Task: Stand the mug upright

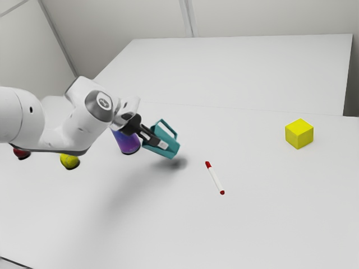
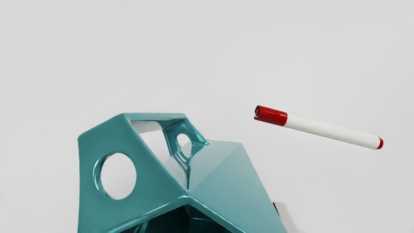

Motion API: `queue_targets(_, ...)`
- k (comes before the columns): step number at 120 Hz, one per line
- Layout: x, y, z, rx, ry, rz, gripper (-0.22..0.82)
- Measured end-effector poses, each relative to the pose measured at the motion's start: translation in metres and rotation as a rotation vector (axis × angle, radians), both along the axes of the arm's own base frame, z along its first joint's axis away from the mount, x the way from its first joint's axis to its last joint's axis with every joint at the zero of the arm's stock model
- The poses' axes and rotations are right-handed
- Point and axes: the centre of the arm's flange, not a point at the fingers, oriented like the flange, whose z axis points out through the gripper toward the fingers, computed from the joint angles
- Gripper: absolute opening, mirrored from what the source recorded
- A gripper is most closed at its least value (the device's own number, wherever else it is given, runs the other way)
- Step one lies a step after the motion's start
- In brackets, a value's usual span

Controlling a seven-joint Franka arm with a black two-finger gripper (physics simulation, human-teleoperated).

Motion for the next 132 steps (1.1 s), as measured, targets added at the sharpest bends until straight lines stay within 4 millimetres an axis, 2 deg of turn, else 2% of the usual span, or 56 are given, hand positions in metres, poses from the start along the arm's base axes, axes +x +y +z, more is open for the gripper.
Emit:
queue_targets(17,-0.002,-0.002,0.015,0.153,0.039,-0.104,-0.18)
queue_targets(26,-0.005,-0.002,0.016,0.222,0.074,-0.135,-0.18)
queue_targets(72,-0.012,0.003,-0.008,0.43,0.223,-0.119,-0.18)
queue_targets(104,-0.017,-0.006,-0.026,0.495,0.193,-0.08,-0.18)
queue_targets(132,-0.017,-0.008,-0.032,0.512,0.16,-0.034,-0.18)
